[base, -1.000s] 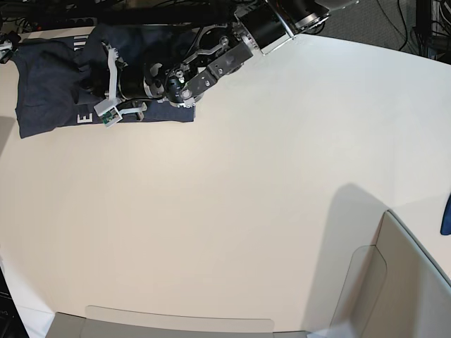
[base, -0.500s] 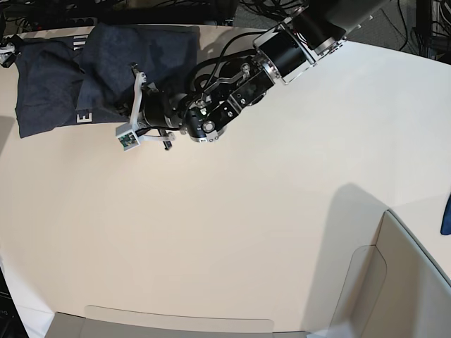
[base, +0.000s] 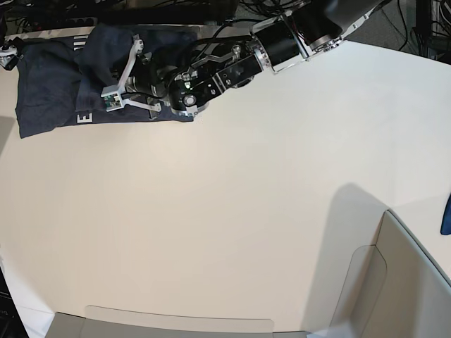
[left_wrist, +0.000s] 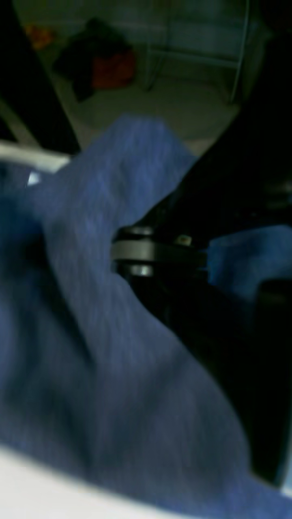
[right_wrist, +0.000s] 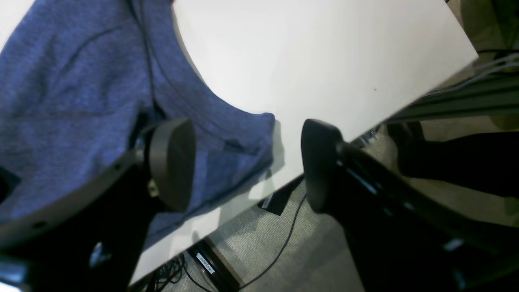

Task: Layout the t-shirt on the table in an organized manner, then fold the t-shirt properly
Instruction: 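Press and smooth the folded layer with the left gripper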

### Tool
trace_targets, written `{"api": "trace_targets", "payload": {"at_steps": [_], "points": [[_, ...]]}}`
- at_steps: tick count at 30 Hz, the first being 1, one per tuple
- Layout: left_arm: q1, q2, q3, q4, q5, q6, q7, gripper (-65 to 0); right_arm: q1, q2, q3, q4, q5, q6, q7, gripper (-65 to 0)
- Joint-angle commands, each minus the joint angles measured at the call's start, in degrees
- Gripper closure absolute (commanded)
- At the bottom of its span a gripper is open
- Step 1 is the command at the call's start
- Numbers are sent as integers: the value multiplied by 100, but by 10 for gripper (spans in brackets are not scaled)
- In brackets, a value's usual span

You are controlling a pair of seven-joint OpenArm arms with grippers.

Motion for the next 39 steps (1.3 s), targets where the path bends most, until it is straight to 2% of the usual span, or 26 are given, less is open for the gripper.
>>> {"api": "trace_targets", "payload": {"at_steps": [1, 5, 9, 11, 15, 19, 24, 28, 30, 34, 37, 39], "points": [[-142, 232, -48, -6, -52, -16, -169, 0, -2, 96, 7, 84, 76, 76, 80, -405], [-186, 451, -75, -498, -43, -16, -661, 0, -2, 96, 7, 93, 76, 76, 80, -405], [-195, 451, -83, -1070, -34, 19, -1250, 0, -11, 96, 16, 102, 76, 76, 80, -405], [-204, 451, -127, -1360, -25, 37, -1734, 0, -11, 96, 25, 102, 76, 76, 80, -405], [-204, 451, -760, -1799, -43, 37, -2279, 0, -19, 96, 42, 93, 76, 76, 80, -405], [-195, 451, -1578, -1632, -69, 37, -2243, 0, -2, 96, 25, 93, 76, 76, 80, -405], [-186, 451, -2000, -1413, -69, 37, -1830, 0, 16, 96, 25, 84, 76, 76, 80, -405], [-186, 451, -1956, -1184, -69, -7, -1206, 0, 16, 96, 16, 84, 76, 76, 80, -405], [-186, 451, -1930, -1017, -69, -25, -687, 0, 16, 96, 16, 84, 76, 76, 80, -405], [-186, 451, -1639, -700, -69, -456, -37, 0, 16, 87, 16, 84, 76, 76, 80, -405], [-177, 451, -1508, -692, -69, -517, 16, 0, 16, 17, 16, 93, 76, 76, 80, -405], [-142, 451, -1332, -700, -69, -508, -169, 0, 7, -62, 16, 119, 76, 76, 80, -405]]}}
